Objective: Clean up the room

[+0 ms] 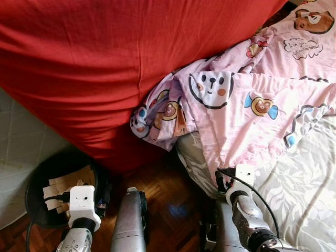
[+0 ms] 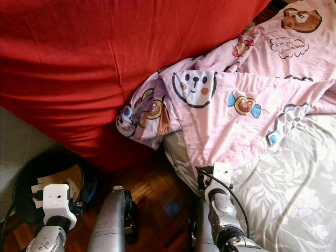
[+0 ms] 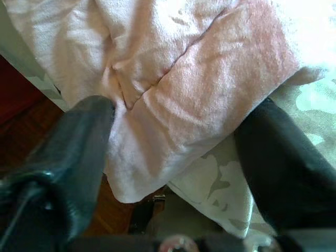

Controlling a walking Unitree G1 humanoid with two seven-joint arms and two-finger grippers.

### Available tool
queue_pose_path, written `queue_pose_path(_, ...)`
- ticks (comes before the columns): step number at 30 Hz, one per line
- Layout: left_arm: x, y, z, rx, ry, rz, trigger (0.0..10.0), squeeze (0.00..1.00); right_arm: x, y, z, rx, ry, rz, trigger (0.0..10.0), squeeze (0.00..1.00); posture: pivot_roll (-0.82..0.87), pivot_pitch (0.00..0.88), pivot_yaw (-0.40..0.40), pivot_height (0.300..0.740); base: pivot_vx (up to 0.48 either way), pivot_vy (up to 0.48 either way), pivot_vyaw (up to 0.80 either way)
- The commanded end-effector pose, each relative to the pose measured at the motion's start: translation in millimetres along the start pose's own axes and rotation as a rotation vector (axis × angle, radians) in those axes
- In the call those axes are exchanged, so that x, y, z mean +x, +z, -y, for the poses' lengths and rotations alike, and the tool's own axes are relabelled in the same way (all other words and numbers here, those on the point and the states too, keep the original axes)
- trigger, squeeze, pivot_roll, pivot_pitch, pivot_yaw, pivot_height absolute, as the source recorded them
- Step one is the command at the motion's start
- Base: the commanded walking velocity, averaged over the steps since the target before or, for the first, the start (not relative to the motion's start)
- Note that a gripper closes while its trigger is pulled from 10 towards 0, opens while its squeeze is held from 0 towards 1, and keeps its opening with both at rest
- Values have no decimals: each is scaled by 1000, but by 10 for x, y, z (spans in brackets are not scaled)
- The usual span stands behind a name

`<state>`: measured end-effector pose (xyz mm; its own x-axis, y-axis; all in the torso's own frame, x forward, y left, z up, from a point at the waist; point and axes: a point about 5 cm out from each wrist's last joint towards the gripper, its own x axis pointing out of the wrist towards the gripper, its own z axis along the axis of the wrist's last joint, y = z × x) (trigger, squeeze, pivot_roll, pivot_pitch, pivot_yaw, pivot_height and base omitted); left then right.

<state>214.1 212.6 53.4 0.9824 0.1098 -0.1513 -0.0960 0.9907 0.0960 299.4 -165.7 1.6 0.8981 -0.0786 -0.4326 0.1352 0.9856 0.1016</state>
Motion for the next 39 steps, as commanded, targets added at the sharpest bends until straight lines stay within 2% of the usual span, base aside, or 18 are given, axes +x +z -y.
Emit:
queue_pose_path(1,-75,-87,-43,11,15,-44,10000,0,-61,-198,8,1,3,-78,0,0,150,405,67,627,0,0,0)
queue_pose_path(19,-85,-149,-44,18,20,-62,10000,0,-81,-243,41,-6,-3,-90,0,0,151,387,56,627,0,0,0)
queue_pose_path(29,-14,-167,-42,25,25,-60,10000,0,-79,-211,159,32,-52,-72,0,0,132,359,45,627,0,0,0)
queue_pose_path(39,117,-219,18,11,25,-62,10000,0,-120,-253,301,31,-81,-64,0,0,94,318,26,627,0,0,0)
